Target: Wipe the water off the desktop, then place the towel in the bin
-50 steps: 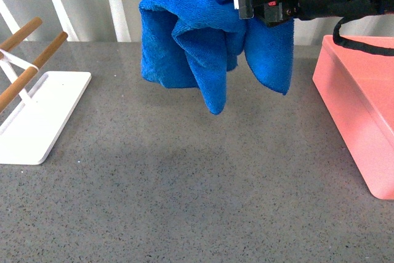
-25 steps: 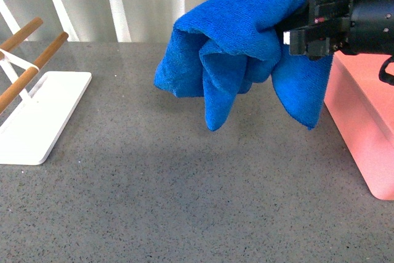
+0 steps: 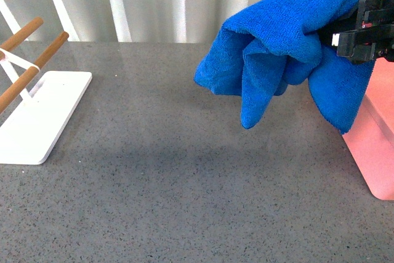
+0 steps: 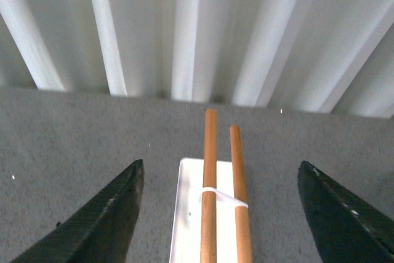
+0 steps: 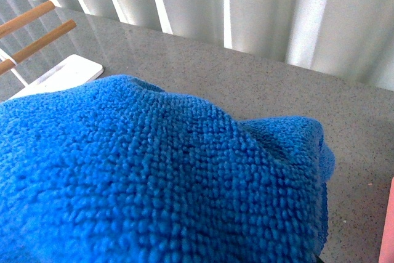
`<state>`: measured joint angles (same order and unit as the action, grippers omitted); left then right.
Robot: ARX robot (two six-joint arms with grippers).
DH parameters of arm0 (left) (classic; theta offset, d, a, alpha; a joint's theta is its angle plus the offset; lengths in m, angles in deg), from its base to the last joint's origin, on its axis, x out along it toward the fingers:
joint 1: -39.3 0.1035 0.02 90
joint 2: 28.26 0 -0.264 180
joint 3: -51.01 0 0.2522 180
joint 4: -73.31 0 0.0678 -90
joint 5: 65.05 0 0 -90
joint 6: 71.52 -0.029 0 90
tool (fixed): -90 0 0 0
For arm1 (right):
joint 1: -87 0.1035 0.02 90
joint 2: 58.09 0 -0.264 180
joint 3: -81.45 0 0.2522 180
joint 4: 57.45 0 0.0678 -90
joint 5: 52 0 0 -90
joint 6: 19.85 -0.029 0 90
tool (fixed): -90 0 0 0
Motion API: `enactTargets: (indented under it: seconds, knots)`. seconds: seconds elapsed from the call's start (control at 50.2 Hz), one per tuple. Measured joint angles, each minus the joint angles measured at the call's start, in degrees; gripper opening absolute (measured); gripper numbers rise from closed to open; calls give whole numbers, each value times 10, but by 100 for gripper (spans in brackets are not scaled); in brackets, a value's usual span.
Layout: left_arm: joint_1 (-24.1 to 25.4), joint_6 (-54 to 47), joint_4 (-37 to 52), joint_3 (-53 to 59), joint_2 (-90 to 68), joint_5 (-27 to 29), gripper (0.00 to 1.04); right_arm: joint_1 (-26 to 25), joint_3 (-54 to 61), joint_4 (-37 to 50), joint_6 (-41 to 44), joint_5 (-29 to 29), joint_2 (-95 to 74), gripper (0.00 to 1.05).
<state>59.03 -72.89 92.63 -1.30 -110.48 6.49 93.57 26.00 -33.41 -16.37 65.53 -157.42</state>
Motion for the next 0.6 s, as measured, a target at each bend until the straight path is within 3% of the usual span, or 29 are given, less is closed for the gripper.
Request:
enactTargets:
  seconds: [0.08, 0.12, 0.319, 0.598]
  knots:
    - [-22, 5, 149, 110, 46, 19, 60, 0, 4, 1, 0, -4, 0, 4]
    - [-37, 7, 177, 149, 76, 29, 50, -1, 6, -1, 0, -7, 0, 4]
    - [-88, 13, 178, 249, 170, 80, 7, -14, 8, -19, -3, -34, -6, 4]
    - [-129, 15, 138, 311, 273, 116, 4, 1, 6, -40, -3, -82, -35, 4]
